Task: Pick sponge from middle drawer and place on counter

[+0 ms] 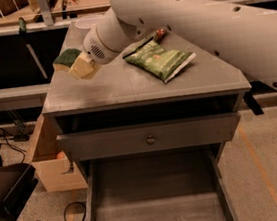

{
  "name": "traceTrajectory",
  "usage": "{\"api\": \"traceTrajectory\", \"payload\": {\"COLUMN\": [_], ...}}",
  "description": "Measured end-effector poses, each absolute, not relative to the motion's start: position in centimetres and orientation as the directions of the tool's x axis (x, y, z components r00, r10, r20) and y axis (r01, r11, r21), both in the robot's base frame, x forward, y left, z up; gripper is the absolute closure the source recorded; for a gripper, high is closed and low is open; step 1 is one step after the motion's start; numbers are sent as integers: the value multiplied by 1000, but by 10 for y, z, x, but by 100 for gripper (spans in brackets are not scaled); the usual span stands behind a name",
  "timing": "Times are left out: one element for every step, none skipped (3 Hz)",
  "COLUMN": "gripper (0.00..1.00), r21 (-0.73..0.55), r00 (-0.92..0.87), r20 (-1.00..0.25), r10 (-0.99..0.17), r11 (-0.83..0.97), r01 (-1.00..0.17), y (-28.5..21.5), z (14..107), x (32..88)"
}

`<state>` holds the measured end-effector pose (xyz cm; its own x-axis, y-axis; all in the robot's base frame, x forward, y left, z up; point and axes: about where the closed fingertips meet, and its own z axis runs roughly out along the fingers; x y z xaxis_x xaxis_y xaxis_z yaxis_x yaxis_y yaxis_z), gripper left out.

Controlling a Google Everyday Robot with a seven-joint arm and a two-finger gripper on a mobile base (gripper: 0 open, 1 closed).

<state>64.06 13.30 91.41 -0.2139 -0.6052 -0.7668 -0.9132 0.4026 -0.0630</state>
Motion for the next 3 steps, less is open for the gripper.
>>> {"api": "traceTrajectory", "payload": {"gripper": [82, 59, 36], "r21": [-64, -65, -65], "r00": [-211, -209, -206], "r20": [-767, -767, -767], "r10": [-606, -607, -608], "r11": [399, 396, 394], "r01": [-915, -916, -917], "y": [135, 137, 138], "z": [915, 915, 916], "x": [639, 638, 637]}}
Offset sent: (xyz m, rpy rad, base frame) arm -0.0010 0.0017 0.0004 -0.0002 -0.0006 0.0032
